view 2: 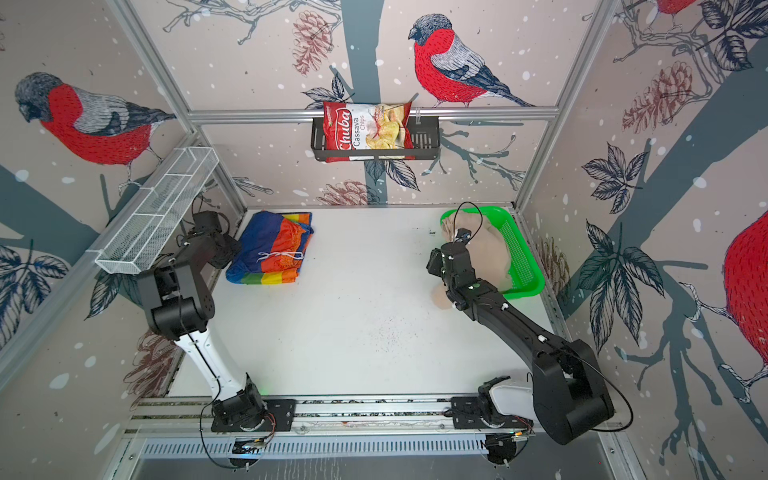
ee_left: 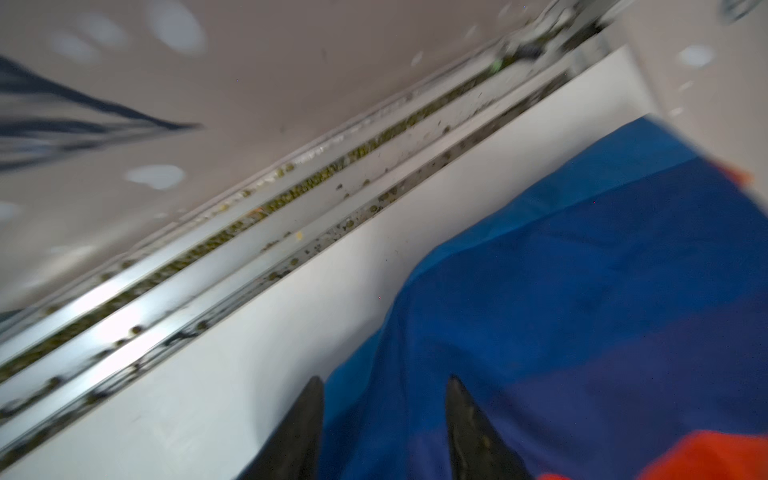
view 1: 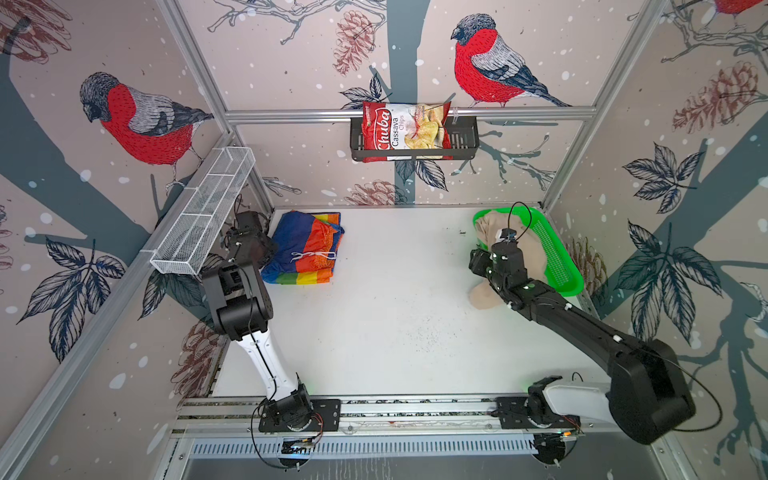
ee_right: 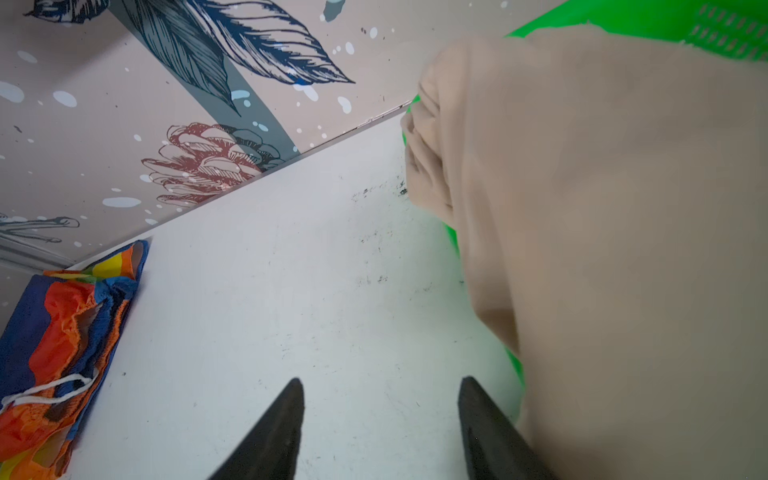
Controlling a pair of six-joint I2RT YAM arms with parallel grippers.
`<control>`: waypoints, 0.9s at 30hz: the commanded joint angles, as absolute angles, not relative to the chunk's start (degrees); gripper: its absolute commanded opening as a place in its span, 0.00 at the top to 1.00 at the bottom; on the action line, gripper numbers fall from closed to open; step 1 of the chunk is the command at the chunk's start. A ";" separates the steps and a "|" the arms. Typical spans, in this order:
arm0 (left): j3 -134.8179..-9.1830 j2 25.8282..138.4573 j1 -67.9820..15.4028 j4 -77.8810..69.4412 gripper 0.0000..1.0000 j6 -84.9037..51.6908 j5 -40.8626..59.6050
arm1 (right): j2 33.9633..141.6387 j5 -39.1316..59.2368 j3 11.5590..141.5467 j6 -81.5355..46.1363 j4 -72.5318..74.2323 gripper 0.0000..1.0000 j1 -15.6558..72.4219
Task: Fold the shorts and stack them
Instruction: 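Grasp the beige shorts with the right gripper and pull them onto the table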
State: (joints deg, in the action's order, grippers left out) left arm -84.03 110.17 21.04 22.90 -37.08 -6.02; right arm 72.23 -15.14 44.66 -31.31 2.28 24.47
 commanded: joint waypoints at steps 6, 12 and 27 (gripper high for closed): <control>-71.48 91.28 18.22 17.64 0.35 -37.10 -0.23 | 67.15 -26.11 44.77 -31.87 -7.02 0.01 18.21; -64.07 80.92 9.76 17.92 0.29 -34.97 4.12 | 67.87 -24.13 47.10 -31.12 -14.43 0.01 13.30; -56.86 73.39 3.82 18.49 0.27 -25.52 22.63 | 85.50 -1.99 53.09 -28.17 -4.25 0.40 8.09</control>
State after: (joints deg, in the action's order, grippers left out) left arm -56.82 74.37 3.81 19.90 -27.66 19.33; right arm 82.74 -10.79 50.89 -29.04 -8.27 9.28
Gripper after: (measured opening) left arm 0.727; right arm 0.786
